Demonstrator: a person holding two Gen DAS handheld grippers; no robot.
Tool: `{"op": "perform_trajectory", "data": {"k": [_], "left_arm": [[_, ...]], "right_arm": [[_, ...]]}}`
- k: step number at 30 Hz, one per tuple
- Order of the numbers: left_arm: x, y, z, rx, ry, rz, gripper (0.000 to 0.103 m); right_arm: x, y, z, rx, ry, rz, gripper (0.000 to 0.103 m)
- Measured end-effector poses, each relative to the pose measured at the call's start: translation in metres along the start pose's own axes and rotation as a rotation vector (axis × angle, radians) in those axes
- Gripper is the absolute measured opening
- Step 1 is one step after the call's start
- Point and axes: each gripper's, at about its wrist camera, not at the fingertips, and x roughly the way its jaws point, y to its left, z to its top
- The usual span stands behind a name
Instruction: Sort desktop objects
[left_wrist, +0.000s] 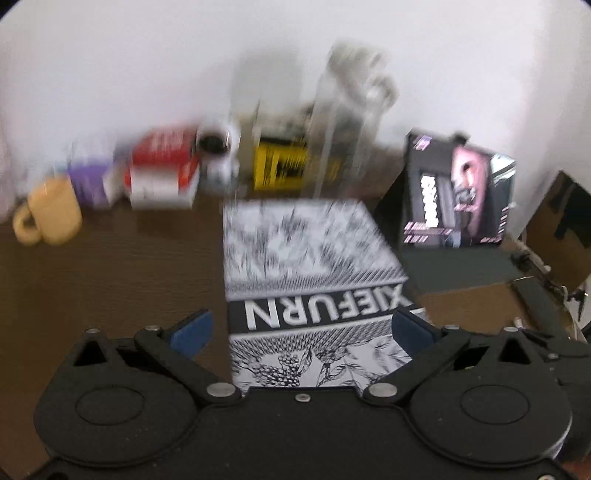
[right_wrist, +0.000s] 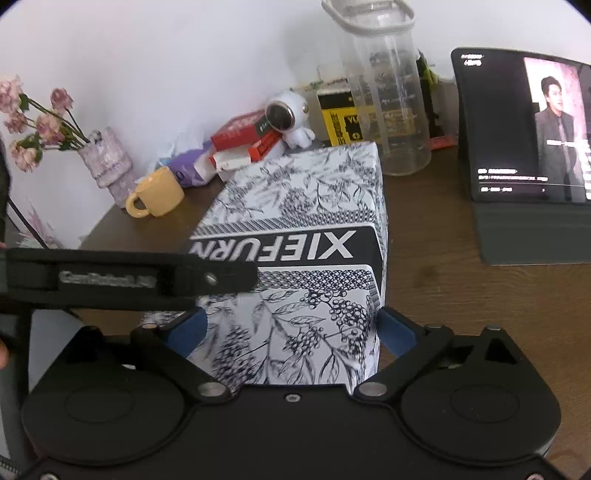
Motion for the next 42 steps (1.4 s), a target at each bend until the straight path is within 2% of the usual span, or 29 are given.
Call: {"op": "perform_trajectory", "data": {"k": [3, 8, 16, 20, 24, 35, 42], "left_arm": [[-0.045, -0.001, -0.009, 0.031, -0.096, -0.009, 0.103], [-0.12, -0.001, -0.045, 0.047, -0.167, 0.028, 0.103], [-0.246, 0.017, -0.135, -0.012, -0.152, 0.086, 0.103], [-0.295, 0.027, -0.168, -0.025, -0.134, 0.121, 0.103], [-0.336, 0.037, -0.193, -0.045, -0.129, 0.151, 0.103], [-0.392, 0.054, -0.226, -0.1, -0.135, 0.209, 0.103], [-0.406, 0.057, -0.232, -0.066, -0.129, 0.21, 0.103]], "right_arm": [[-0.033, 0.014, -0.006, -0.038, -0.048, -0.021, 0.103], [-0.096, 0.055, -0.032, -0.092, -0.075, -0.075, 0.103], [-0.197, 0.138, -0.118, -0.129, -0.09, -0.109, 0.103], [-0.237, 0.177, -0.16, -0.105, -0.073, -0.094, 0.103], [-0.267, 0.21, -0.189, -0.113, -0.061, -0.1, 0.103], [-0.303, 0.267, -0.224, -0.147, -0.07, -0.107, 0.103], [-0.311, 0.286, -0.234, -0.128, -0.085, -0.113, 0.103]]}}
